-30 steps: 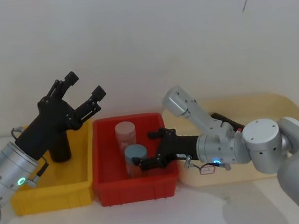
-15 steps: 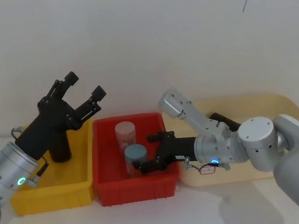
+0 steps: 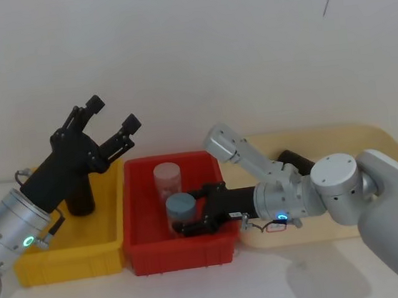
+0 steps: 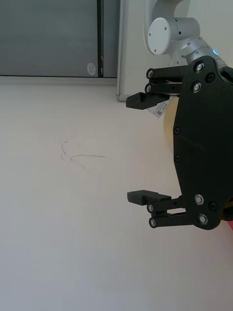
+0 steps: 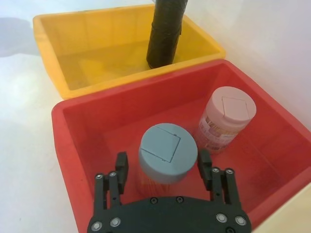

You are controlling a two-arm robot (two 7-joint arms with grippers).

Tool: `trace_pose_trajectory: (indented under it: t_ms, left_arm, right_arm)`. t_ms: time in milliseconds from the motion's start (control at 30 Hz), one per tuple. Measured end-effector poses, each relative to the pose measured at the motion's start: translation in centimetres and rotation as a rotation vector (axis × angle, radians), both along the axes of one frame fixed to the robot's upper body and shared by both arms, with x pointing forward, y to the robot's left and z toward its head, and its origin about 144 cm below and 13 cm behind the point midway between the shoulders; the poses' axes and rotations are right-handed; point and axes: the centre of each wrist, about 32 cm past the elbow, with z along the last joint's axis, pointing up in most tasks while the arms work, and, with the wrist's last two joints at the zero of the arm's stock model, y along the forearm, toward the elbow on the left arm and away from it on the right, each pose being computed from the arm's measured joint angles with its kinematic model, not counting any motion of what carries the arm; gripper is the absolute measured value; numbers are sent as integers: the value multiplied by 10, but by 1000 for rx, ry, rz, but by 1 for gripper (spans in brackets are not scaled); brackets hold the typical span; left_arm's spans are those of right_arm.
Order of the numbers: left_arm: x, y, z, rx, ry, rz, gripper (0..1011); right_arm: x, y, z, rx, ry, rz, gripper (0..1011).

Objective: Pick up the garbage bag with the one hand and transfer it to the other hand.

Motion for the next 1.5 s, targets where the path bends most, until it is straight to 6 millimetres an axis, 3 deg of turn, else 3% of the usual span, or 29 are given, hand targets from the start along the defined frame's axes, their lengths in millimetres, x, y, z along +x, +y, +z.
trace_pose_trajectory:
  t_ms: [267,933,1500]
  left_arm:
    - [0,0,0,0,0,0,1002]
    - [0,0,0,0,0,0,1002]
    - [0,0,0,0,0,0,1001]
  right_arm:
    - [2,1,0,10,-1,5,681]
    - [-3,-10,13,101,-71,-69,682]
    - [-31,-65,38,191,-228,-268,681]
